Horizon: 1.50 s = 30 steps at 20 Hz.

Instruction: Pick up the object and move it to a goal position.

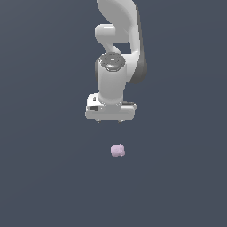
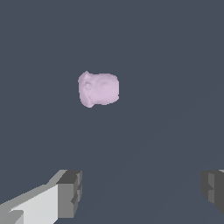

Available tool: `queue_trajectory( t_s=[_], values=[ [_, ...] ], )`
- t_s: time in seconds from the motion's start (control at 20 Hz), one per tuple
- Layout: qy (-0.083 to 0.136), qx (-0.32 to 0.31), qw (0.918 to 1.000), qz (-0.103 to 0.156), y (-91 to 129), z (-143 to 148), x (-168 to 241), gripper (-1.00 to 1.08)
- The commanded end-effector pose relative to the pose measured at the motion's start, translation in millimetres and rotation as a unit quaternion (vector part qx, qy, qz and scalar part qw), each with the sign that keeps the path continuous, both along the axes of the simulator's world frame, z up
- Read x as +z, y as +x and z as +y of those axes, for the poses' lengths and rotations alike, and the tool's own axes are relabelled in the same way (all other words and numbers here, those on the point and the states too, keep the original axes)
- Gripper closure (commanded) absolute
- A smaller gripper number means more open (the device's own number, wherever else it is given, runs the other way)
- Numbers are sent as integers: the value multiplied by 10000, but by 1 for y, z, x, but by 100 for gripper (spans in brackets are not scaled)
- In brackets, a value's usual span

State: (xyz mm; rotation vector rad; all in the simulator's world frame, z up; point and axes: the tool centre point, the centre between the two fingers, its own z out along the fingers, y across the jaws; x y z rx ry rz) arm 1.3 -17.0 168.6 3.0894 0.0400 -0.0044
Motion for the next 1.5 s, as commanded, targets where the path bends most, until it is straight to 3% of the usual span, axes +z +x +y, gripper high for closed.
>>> queue_trajectory(
  t_s=[0.0, 0.5, 1.0, 1.45],
  values=[
    [0, 0, 10000, 0, 0, 0, 0, -92],
    [122, 226, 9997, -60, 3, 43, 0, -92],
    [123, 129, 9998, -59, 4, 42, -1, -92],
    [157, -487, 9987, -66, 11, 41, -7, -92]
  ],
)
